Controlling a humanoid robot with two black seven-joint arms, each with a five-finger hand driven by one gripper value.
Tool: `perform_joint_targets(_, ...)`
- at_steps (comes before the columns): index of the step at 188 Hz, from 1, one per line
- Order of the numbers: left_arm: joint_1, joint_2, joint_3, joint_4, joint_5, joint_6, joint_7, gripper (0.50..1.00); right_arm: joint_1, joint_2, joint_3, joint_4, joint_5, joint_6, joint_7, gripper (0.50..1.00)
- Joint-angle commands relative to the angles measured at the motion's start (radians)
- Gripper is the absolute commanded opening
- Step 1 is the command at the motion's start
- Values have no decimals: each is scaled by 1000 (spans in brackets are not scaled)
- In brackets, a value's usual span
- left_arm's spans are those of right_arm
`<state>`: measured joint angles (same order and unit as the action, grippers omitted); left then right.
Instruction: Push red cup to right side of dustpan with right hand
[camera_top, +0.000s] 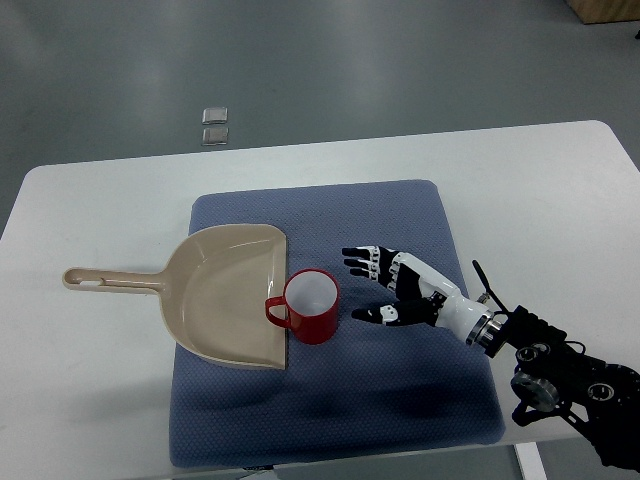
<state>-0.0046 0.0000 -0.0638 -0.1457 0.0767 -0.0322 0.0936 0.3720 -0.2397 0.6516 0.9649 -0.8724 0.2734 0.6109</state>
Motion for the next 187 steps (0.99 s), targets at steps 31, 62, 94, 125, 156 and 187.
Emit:
perform_joint_targets(31,0,0,-1,0,0,0,0,1000,42,-61,200,-5,16,50,-2,928)
perform_joint_targets(62,0,0,1,0,0,0,0,1000,65,-49,302,-25,56,24,-105,928)
perform_joint_targets(94,0,0,-1,0,0,0,0,1000,70,-39,327,-41,96,-95,-168,928)
perform_joint_targets(125,0,0,1,0,0,0,0,1000,87,7,344,-52,167,-238,-266,930)
perform_joint_targets(156,0,0,1,0,0,0,0,1000,85,22,345,-46,173,-273,-307,934)
perform_joint_targets(187,0,0,-1,0,0,0,0,1000,87,25,345,-48,173,-272,-307,934)
